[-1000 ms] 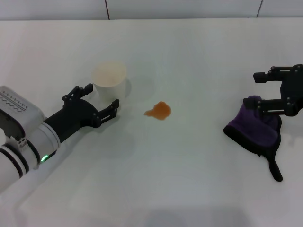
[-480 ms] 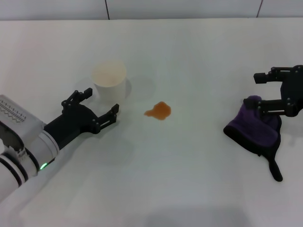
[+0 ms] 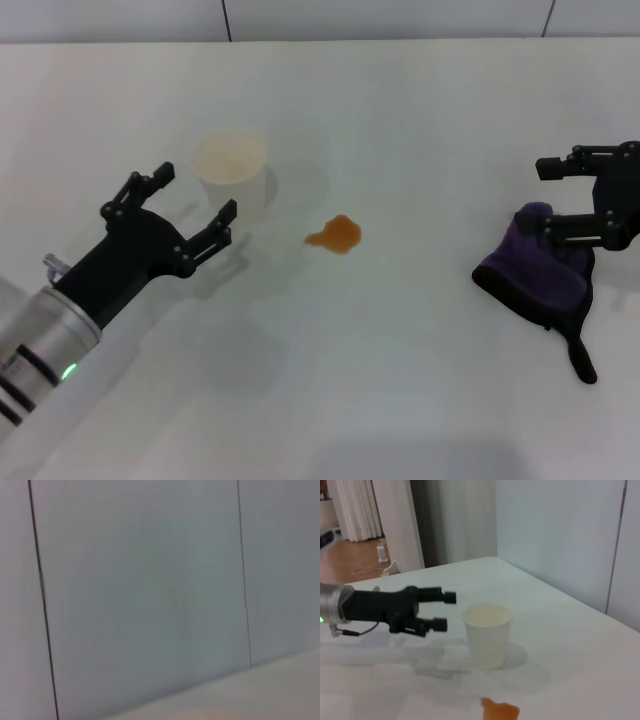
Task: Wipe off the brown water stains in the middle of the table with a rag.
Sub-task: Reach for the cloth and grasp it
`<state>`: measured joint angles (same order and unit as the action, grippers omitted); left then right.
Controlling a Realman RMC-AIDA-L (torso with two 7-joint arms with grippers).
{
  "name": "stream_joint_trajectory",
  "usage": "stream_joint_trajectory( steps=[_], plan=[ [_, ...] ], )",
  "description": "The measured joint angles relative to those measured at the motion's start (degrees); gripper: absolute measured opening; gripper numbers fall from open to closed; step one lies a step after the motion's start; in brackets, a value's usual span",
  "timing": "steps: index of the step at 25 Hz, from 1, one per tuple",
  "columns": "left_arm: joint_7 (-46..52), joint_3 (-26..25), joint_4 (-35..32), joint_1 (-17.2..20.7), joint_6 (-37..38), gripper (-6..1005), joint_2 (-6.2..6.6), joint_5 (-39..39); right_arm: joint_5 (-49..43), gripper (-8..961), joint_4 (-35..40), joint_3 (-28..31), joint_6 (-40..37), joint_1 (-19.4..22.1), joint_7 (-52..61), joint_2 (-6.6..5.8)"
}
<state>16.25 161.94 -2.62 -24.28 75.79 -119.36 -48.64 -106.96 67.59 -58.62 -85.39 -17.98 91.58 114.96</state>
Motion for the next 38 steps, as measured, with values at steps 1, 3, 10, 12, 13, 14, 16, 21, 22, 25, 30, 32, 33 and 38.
stream_joint_trajectory(
  steps=[1, 3, 10, 12, 13, 14, 16, 21, 22, 25, 30, 32, 33, 38],
  plan=[
    [-0.2, 0.0, 0.0, 0.4, 1.2, 884, -0.01, -0.3, 0.0, 738, 0.0, 0.0, -0.1, 0.0, 0.0, 0.00],
    [0.5, 0.0, 0.1, 0.7, 3.8, 884, 0.08, -0.9, 0.0, 738, 0.0, 0.0, -0.2, 0.0, 0.0, 0.00],
    [11.4, 0.1, 8.2, -1.9, 11.6, 883, 0.60, -1.4, 0.0, 738, 0.0, 0.0, -0.3, 0.0, 0.0, 0.00],
    [15.6, 0.5, 12.6, -3.6, 13.6, 883, 0.41, -1.3, 0.1, 738, 0.0, 0.0, -0.2, 0.0, 0.1, 0.00],
    [17.6, 0.6, 15.0, -4.5, 14.4, 883, 0.32, -1.3, 0.2, 738, 0.0, 0.0, -0.1, 0.0, 0.1, 0.00],
    [19.0, 0.7, 16.8, -5.3, 14.8, 883, 0.27, -1.1, 0.3, 738, 0.0, 0.0, 0.0, 0.1, 0.1, 0.00],
    [22.1, 0.8, 20.7, -7.3, 15.1, 883, 0.25, -0.1, 0.4, 737, -0.2, 0.0, 0.2, 0.0, 0.1, 0.03],
    [33.2, 1.1, 32.6, -14.2, 16.6, 883, 0.26, 6.2, 0.7, 737, -1.0, -0.1, 1.2, -0.1, 0.1, 0.07],
    [34.2, 1.1, 33.8, -14.8, 17.0, 883, 0.26, 7.0, 0.7, 737, -1.2, -0.1, 1.4, -0.1, 0.1, 0.08],
    [38.8, 1.1, 38.1, -18.1, 19.6, 883, 0.68, 9.7, 1.2, 737, -2.0, -0.1, 2.0, -0.3, 0.1, 0.09],
    [43.0, 1.2, 44.6, -22.4, 24.4, 882, 0.78, 14.5, 1.7, 737, -3.2, -0.1, 3.1, -0.5, -0.2, 0.09],
    [44.6, 1.2, 46.3, -24.2, 25.7, 882, 0.76, 17.2, 2.2, 737, -3.5, 0.0, 3.3, -0.5, -0.6, 0.09],
    [45.4, 1.2, 47.0, -25.1, 26.2, 882, 0.78, 18.9, 2.6, 736, -3.7, 0.1, 3.3, -0.6, -0.9, 0.09],
    [48.2, 1.2, 50.5, -28.4, 27.9, 882, 0.67, 25.8, 3.1, 736, -3.8, 0.0, 3.8, -0.6, -1.4, 0.08]
  ],
)
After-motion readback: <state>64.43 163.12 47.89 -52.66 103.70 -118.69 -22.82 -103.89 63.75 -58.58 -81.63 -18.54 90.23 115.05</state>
